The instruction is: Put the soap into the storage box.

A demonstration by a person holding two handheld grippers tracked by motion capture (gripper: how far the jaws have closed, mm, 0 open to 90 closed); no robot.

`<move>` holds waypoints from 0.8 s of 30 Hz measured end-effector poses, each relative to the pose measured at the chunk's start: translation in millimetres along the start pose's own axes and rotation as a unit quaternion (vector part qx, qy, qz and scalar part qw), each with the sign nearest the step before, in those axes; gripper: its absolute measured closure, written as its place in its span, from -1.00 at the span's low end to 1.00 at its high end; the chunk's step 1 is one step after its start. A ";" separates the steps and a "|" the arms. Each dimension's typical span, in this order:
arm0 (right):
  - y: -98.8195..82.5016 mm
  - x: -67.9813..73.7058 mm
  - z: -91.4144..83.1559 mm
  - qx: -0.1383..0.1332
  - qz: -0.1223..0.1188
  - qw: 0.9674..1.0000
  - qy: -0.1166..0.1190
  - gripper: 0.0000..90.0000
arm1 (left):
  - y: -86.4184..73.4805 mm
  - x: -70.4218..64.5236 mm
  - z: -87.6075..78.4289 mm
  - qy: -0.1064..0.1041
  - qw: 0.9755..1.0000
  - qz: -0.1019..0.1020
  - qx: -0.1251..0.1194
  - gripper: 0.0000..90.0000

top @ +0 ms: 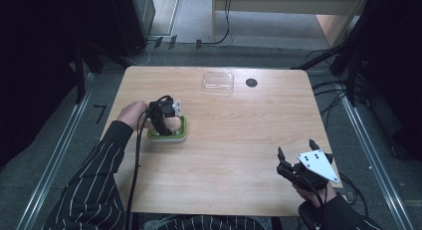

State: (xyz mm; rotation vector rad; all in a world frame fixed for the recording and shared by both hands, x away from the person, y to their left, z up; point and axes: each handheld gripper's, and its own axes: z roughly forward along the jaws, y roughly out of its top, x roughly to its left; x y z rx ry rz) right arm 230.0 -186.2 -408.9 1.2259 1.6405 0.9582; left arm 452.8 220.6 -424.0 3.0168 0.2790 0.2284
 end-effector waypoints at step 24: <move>-0.1 -0.3 -0.3 -0.001 -0.001 1.000 -0.001 -0.70 | -8.0 4.6 6.5 -0.019 1.000 -0.010 -0.021 -0.32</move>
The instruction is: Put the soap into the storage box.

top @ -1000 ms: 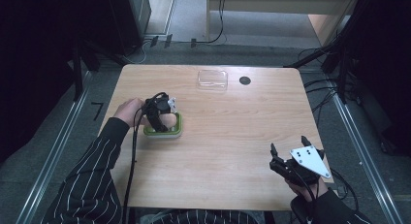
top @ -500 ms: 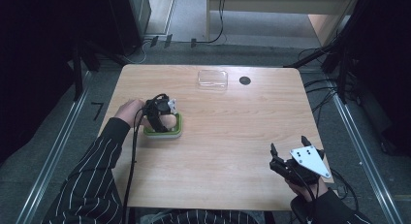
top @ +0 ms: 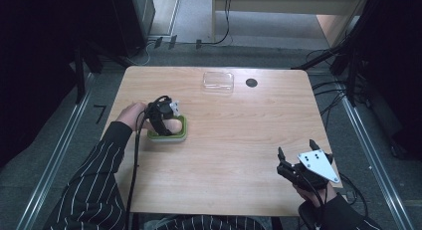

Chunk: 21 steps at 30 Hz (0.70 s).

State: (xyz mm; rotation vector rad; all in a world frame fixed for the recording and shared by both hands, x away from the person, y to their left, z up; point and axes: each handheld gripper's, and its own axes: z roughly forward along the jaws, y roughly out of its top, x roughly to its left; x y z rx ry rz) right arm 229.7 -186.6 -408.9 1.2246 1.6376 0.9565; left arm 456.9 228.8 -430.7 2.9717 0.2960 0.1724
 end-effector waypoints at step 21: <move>-0.7 -2.0 3.4 0.000 0.004 1.000 0.004 -0.70 | 5.5 -1.6 -13.0 -0.012 0.999 -0.026 0.019 -0.83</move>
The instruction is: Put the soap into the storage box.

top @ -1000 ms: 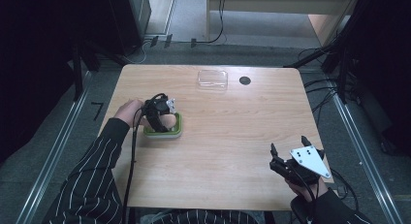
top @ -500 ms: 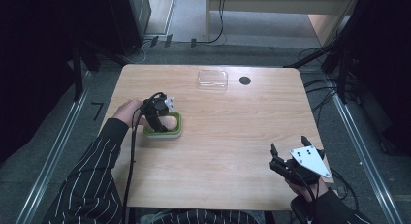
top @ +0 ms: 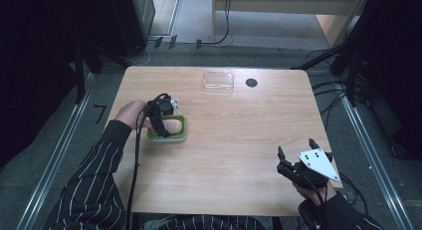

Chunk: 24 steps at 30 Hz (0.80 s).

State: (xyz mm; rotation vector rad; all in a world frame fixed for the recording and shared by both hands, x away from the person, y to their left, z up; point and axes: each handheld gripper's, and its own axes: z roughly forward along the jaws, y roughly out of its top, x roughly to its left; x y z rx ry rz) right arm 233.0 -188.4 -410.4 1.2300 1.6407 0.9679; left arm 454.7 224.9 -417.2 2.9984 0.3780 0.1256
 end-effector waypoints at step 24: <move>1.9 3.5 -3.4 -0.004 -0.003 1.000 0.000 -0.70 | -11.9 -25.8 -20.8 -0.004 0.998 -0.060 -0.024 -0.90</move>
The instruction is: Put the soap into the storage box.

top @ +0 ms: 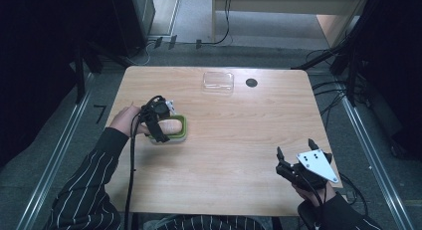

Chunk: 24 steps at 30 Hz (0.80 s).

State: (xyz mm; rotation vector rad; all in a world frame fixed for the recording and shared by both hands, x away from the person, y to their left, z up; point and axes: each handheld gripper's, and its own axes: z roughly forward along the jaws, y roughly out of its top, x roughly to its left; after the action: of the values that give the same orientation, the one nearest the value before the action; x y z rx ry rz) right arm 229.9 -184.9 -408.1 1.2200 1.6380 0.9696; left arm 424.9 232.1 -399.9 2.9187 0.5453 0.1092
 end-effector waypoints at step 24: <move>-1.0 -1.5 -1.6 0.000 0.002 1.000 -0.002 -0.70 | -11.3 -53.5 -7.1 0.019 0.999 -0.023 0.027 -0.92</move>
State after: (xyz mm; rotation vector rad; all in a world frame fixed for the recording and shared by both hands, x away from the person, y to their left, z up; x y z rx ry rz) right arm 228.3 -186.7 -408.2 1.2260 1.6324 0.9683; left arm 370.4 224.1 -397.1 2.9592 0.6314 0.1478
